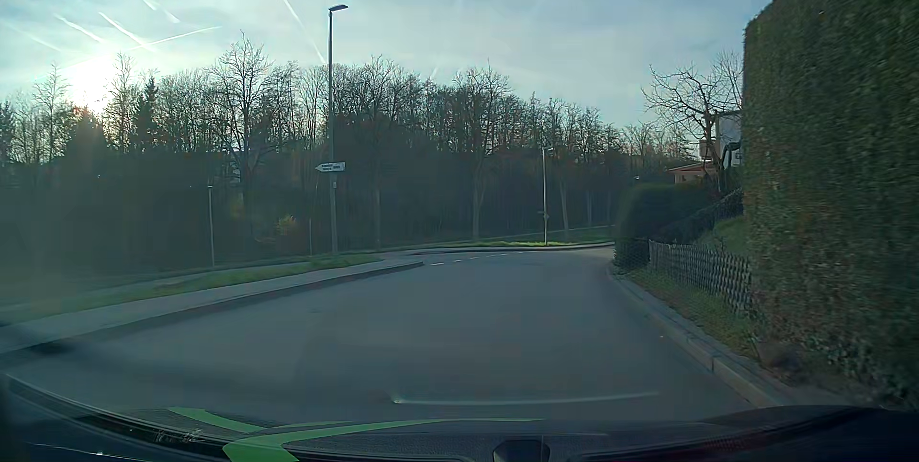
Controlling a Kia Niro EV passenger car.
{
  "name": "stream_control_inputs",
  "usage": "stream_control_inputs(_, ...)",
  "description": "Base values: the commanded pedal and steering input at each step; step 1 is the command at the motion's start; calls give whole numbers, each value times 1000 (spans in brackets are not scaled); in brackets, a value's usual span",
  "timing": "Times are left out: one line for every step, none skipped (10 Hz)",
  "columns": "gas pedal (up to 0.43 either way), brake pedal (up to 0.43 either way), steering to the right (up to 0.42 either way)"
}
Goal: Follow the waypoints while adhering to traffic rules and regulations
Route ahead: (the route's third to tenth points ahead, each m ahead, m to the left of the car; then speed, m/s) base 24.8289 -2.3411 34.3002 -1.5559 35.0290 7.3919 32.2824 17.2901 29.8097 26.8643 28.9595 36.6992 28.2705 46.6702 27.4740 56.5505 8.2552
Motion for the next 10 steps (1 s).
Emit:
stream_control_inputs(0, 274, 50)
stream_control_inputs(0, 274, 49)
stream_control_inputs(0, 274, 49)
stream_control_inputs(0, 274, 49)
stream_control_inputs(0, 274, 49)
stream_control_inputs(0, 274, 49)
stream_control_inputs(0, 274, 49)
stream_control_inputs(0, 268, 49)
stream_control_inputs(0, 244, 49)
stream_control_inputs(0, 232, 50)
